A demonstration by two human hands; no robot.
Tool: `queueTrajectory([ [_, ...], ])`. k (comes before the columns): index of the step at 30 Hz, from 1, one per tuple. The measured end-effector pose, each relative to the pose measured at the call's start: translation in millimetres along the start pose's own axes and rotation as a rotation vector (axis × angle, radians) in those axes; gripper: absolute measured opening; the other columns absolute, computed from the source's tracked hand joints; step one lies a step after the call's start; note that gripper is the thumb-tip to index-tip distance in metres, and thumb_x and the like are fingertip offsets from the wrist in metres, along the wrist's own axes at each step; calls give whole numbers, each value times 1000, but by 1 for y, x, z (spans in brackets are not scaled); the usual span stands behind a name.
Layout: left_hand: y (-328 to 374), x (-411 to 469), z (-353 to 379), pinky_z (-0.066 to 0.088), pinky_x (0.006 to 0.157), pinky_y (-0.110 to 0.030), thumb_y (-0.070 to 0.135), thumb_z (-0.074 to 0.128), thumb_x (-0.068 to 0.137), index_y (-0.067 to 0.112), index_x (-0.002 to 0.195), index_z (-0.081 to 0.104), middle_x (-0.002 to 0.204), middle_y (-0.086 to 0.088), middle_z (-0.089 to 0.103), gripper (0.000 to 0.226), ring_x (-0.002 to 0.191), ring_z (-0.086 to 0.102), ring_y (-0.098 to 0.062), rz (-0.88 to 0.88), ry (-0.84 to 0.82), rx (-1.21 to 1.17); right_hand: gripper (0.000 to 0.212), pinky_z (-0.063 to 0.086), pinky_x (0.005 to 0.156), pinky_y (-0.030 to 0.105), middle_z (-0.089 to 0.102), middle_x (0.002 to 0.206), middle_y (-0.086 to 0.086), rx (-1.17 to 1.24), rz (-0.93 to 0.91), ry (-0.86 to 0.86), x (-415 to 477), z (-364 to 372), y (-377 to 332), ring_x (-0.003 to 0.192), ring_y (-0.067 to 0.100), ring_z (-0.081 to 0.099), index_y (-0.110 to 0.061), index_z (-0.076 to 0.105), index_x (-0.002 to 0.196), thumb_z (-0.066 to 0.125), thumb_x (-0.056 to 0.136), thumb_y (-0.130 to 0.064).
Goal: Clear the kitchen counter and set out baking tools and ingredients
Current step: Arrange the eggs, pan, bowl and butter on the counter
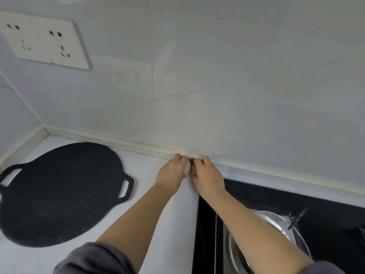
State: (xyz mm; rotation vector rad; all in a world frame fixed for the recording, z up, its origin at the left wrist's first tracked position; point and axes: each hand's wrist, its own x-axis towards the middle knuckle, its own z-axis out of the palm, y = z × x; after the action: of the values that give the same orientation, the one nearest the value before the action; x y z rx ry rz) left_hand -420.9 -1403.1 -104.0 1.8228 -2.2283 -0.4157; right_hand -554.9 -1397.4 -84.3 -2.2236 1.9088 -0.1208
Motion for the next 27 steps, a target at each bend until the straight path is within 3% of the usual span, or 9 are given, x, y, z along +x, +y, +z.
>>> queueTrajectory([
  [4, 2, -2, -4, 46, 69, -27, 15, 65, 87, 16, 127, 44, 122, -3, 47, 46, 92, 59, -22, -13, -6, -2, 30, 39, 61, 31, 44, 117, 4, -24, 26, -2, -2, -1, -1, 92, 23, 53, -17, 48, 124, 50, 95, -23],
  [8, 0, -11, -11, 49, 77, -29, 18, 67, 87, 16, 136, 36, 132, -3, 41, 58, 102, 57, -23, -60, -1, -36, 51, 44, 68, 31, 41, 126, 6, -36, 39, 18, -10, -2, -2, 104, 25, 51, -21, 32, 139, 53, 92, -22],
  [12, -9, -34, -23, 49, 80, -30, 21, 66, 88, 18, 141, 31, 139, -2, 36, 64, 106, 55, -21, -95, 47, -88, 55, 47, 76, 32, 42, 127, 5, -28, 28, 65, -27, -8, -11, 107, 25, 49, -21, 28, 142, 51, 92, -19],
  [19, -42, -119, -51, 47, 83, -25, 27, 61, 92, 19, 142, 34, 142, 1, 36, 57, 107, 56, -17, -198, 128, -123, 54, 39, 63, 29, 41, 132, 6, -8, -106, -10, -70, -4, -56, 102, 24, 52, -18, 30, 142, 50, 91, -13],
  [23, -73, -181, -70, 46, 84, -21, 27, 63, 91, 18, 139, 40, 135, 4, 42, 54, 108, 54, -12, -247, 161, -129, 55, 49, 84, 32, 42, 133, 6, 57, -196, -72, -101, 4, -104, 108, 23, 50, -19, 31, 143, 52, 92, -16],
  [27, -97, -241, -84, 45, 90, -22, 27, 64, 90, 19, 136, 46, 135, 4, 46, 50, 115, 53, -13, -314, 217, -166, 53, 47, 89, 31, 42, 133, 4, 101, -259, -112, -127, 15, -154, 114, 23, 50, -21, 34, 142, 51, 93, -17],
])
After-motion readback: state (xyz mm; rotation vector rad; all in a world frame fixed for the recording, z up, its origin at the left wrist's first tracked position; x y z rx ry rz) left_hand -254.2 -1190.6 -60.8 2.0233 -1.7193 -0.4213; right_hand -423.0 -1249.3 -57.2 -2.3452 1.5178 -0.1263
